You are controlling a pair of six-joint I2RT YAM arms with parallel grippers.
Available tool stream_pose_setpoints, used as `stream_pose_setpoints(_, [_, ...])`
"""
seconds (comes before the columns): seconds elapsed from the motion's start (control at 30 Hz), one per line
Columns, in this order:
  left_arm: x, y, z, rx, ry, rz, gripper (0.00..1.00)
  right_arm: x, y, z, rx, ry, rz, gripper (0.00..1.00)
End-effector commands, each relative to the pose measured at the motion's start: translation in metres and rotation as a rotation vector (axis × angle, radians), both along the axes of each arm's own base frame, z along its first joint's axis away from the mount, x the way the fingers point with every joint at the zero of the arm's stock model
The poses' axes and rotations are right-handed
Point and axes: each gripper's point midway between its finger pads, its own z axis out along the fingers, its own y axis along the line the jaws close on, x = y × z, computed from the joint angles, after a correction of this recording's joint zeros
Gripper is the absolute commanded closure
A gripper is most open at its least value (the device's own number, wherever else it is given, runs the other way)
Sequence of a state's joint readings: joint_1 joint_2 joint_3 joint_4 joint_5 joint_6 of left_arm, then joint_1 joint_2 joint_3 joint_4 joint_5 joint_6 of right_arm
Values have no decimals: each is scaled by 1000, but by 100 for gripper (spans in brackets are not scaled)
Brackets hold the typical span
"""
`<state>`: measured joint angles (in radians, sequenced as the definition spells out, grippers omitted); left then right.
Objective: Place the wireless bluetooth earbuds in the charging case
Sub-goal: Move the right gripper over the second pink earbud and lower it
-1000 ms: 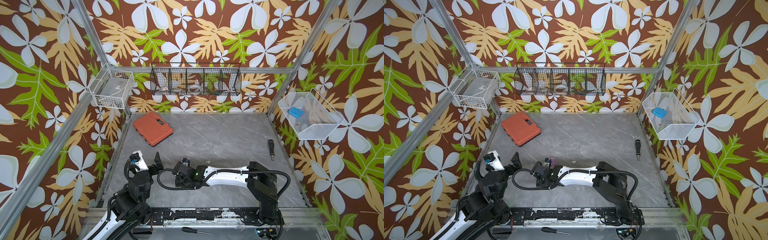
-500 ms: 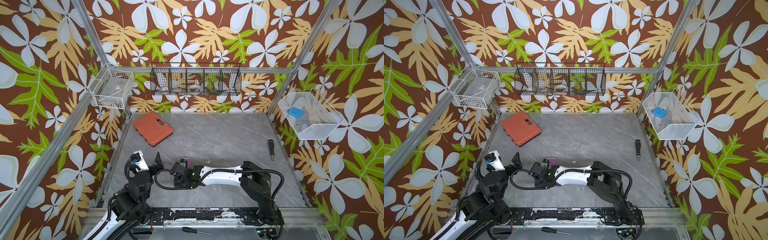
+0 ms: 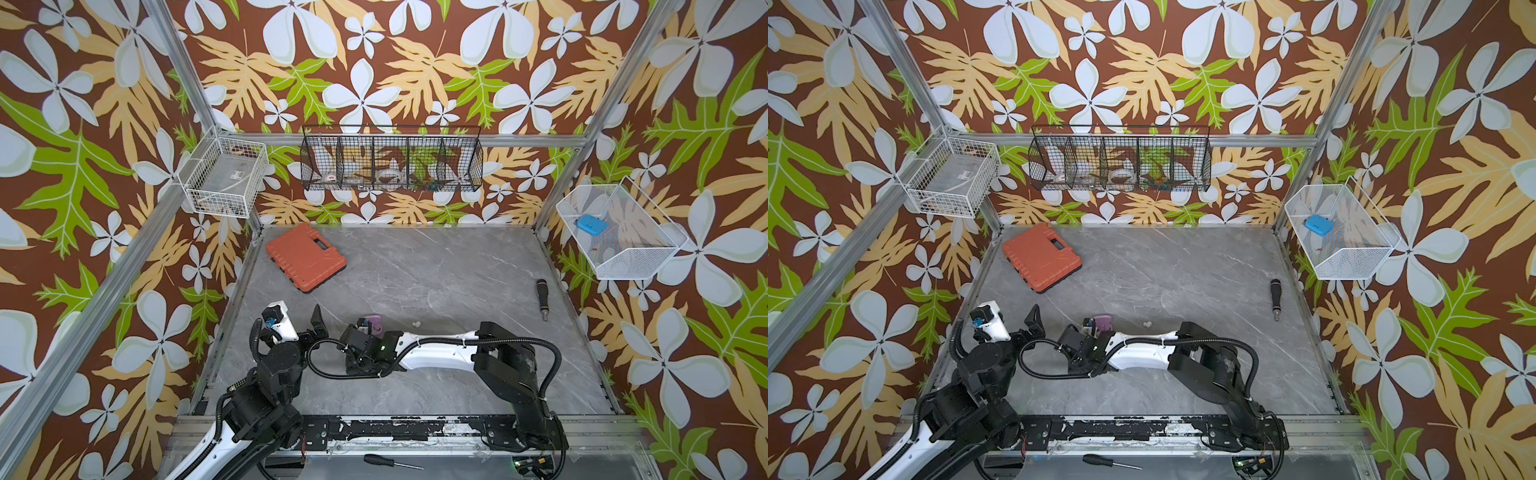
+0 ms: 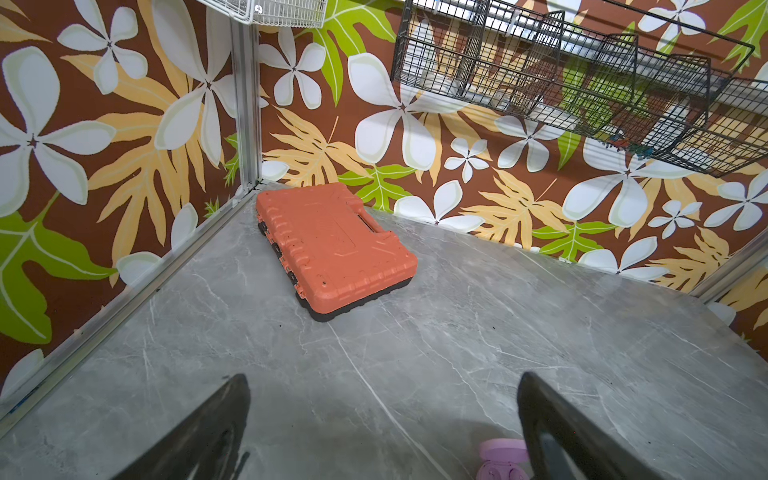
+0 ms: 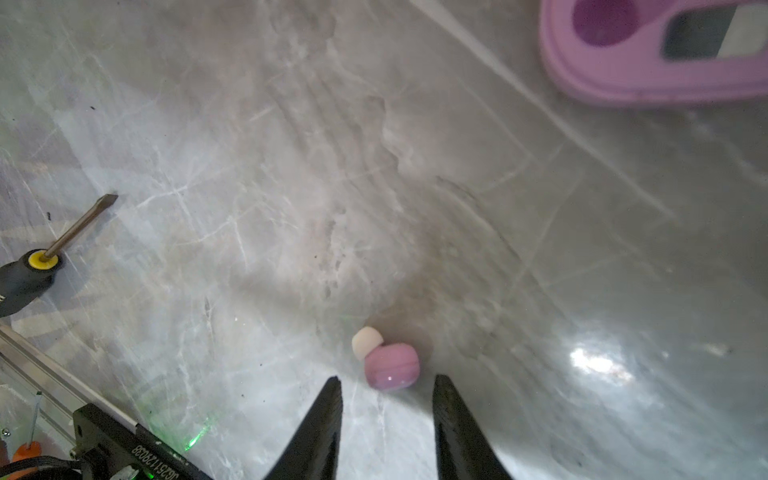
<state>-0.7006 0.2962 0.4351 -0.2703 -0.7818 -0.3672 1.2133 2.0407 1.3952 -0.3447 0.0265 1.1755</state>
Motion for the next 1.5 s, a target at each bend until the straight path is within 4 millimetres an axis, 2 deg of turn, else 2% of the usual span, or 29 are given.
stream_pose_setpoints(0.0, [1,0,7,-21,-27,4,0,1,-2,-1,-15,-9,0,65])
stream_pose_setpoints(0.83, [2,-2,6,-13,-27,-5,0,5,-3,-9,-58,-22,6,72])
stream_pose_setpoints(1.47, [2,-3,6,-11,-28,-10,0,6,-2,-14,-69,-23,20,74])
